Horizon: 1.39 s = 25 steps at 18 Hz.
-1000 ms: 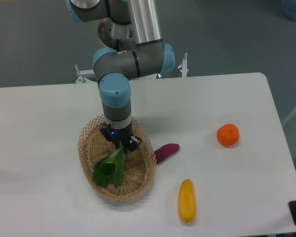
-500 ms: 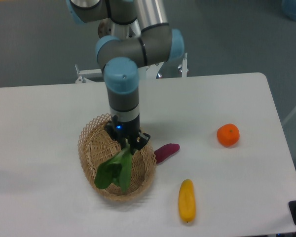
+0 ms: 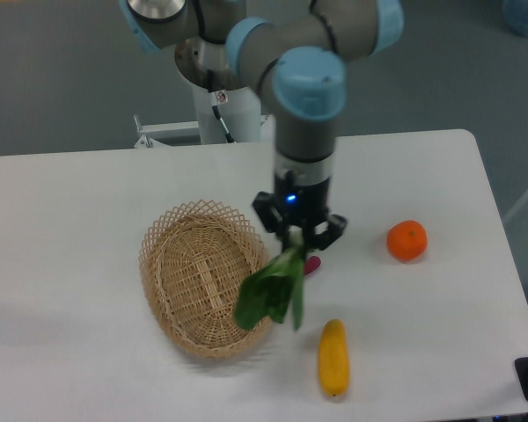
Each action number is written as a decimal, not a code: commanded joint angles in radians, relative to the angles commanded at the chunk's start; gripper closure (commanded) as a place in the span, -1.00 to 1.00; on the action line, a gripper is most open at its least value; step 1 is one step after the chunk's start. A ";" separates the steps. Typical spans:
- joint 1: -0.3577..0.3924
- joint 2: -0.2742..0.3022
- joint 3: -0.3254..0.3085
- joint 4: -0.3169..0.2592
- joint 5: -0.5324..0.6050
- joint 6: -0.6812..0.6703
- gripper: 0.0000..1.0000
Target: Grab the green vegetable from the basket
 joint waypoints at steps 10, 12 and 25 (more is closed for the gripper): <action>0.181 -0.061 0.048 -0.020 0.000 0.346 0.27; 0.184 -0.061 0.046 -0.022 0.005 0.349 0.27; 0.181 -0.043 0.034 -0.026 0.002 0.338 0.26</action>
